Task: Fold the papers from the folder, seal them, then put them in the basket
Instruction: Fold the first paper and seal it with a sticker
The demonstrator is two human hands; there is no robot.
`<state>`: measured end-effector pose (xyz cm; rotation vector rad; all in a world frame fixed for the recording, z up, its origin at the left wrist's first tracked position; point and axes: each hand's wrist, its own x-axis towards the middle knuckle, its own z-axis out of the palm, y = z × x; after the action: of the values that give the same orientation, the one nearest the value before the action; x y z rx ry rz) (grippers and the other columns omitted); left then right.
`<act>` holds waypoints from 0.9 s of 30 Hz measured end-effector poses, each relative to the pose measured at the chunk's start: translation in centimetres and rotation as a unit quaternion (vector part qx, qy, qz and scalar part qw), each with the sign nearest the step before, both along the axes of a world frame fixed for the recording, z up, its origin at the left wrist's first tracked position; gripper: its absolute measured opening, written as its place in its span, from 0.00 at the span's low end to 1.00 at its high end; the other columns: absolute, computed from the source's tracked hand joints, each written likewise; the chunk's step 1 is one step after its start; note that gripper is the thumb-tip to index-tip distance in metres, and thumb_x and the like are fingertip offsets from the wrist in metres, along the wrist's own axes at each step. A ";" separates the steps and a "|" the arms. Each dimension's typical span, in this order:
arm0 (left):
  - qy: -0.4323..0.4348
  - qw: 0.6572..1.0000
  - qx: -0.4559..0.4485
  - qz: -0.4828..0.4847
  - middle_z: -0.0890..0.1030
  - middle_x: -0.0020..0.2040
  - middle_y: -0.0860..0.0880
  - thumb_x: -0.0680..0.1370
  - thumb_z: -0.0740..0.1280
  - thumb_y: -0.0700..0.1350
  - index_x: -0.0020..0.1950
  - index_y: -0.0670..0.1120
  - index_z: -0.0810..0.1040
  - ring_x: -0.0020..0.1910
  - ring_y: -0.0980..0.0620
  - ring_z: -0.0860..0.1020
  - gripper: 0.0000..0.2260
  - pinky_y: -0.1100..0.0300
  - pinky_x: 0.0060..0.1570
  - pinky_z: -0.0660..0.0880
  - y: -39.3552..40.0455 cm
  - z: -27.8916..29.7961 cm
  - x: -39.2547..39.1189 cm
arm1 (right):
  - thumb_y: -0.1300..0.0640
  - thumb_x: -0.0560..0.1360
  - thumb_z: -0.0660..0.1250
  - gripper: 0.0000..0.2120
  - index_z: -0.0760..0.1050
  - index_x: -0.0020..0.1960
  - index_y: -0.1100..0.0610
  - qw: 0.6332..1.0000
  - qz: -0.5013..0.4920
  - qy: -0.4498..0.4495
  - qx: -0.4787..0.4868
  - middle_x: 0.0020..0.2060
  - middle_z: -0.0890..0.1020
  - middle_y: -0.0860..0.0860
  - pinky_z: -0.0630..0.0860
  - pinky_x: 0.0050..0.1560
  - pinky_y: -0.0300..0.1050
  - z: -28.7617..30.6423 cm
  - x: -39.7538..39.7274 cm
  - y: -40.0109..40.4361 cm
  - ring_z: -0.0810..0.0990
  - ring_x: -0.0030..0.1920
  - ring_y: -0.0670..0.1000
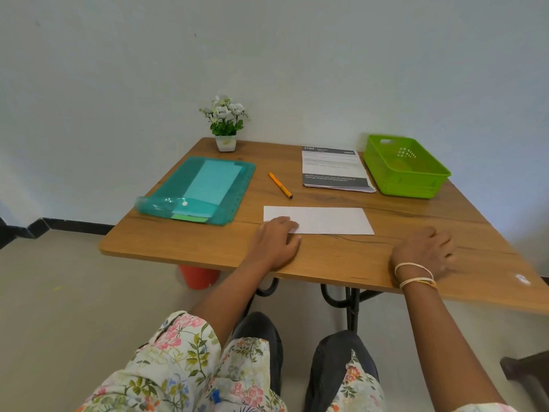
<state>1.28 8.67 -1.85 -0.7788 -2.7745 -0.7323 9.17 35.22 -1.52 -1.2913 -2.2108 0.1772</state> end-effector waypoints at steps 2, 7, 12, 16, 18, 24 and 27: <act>-0.001 1.000 0.003 0.002 0.71 0.71 0.50 0.79 0.61 0.55 0.68 0.51 0.74 0.70 0.51 0.67 0.19 0.53 0.68 0.64 0.0 0.1 0.1 | 0.67 0.73 0.59 0.09 0.71 0.54 0.66 1.000 -0.005 0.011 0.010 0.55 0.71 0.68 0.66 0.58 0.58 -0.3 0.0 0.3 0.70 0.56 0.66; -0.004 1.000 0.009 0.007 0.72 0.70 0.50 0.79 0.62 0.55 0.67 0.51 0.74 0.70 0.51 0.68 0.18 0.53 0.68 0.65 0.0 0.2 0.2 | 0.68 0.73 0.62 0.09 0.72 0.53 0.64 1.000 0.007 0.023 -0.012 0.56 0.70 0.69 0.69 0.60 0.58 -0.3 0.2 0.7 0.73 0.52 0.68; -0.009 1.000 0.015 0.010 0.72 0.71 0.50 0.79 0.62 0.55 0.67 0.51 0.74 0.70 0.51 0.67 0.18 0.53 0.69 0.63 0.0 0.4 0.3 | 0.68 0.71 0.66 0.22 0.69 0.64 0.58 0.987 0.107 0.064 -0.098 0.58 0.69 0.64 0.75 0.48 0.55 1.4 0.3 -1.5 0.77 0.46 0.66; -0.015 1.000 0.017 0.007 0.72 0.71 0.51 0.79 0.62 0.55 0.68 0.51 0.74 0.70 0.52 0.67 0.19 0.53 0.68 0.63 -0.1 0.4 0.3 | 0.70 0.72 0.66 0.26 0.68 0.68 0.56 0.921 0.243 0.205 -0.224 0.59 0.74 0.59 0.75 0.51 0.45 2.4 -0.9 -5.3 0.77 0.53 0.57; -0.028 0.999 0.040 0.004 0.72 0.70 0.52 0.78 0.63 0.54 0.68 0.52 0.73 0.69 0.53 0.68 0.19 0.54 0.67 0.65 -0.2 0.4 0.4 | 0.69 0.74 0.65 0.26 0.65 0.70 0.55 0.861 0.312 0.251 -0.314 0.57 0.76 0.56 0.76 0.45 0.36 3.2 -1.3 -7.3 0.77 0.51 0.51; -0.108 0.973 0.203 -0.017 0.75 0.67 0.52 0.78 0.65 0.44 0.68 0.56 0.73 0.65 0.53 0.72 0.19 0.55 0.62 0.72 -1.0 0.7 -0.3 | 0.71 0.76 0.62 0.26 0.67 0.70 0.54 0.701 0.443 0.205 -0.520 0.55 0.79 0.56 0.78 0.36 0.34 4.6 -2.3 -11.6 0.81 0.52 0.50; -0.149 0.949 0.275 -0.027 0.76 0.66 0.52 0.77 0.66 0.44 0.68 0.55 0.74 0.63 0.55 0.73 0.19 0.64 0.55 0.73 -1.4 0.9 -0.2 | 0.70 0.76 0.64 0.22 0.70 0.67 0.54 0.672 0.470 0.186 -0.542 0.53 0.81 0.57 0.80 0.39 0.39 4.4 -2.8 -12.7 0.82 0.52 0.52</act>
<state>1.08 7.27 -0.97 -0.6658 -2.5687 -1.6580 6.35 22.51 2.86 -0.2363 -2.1087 2.1745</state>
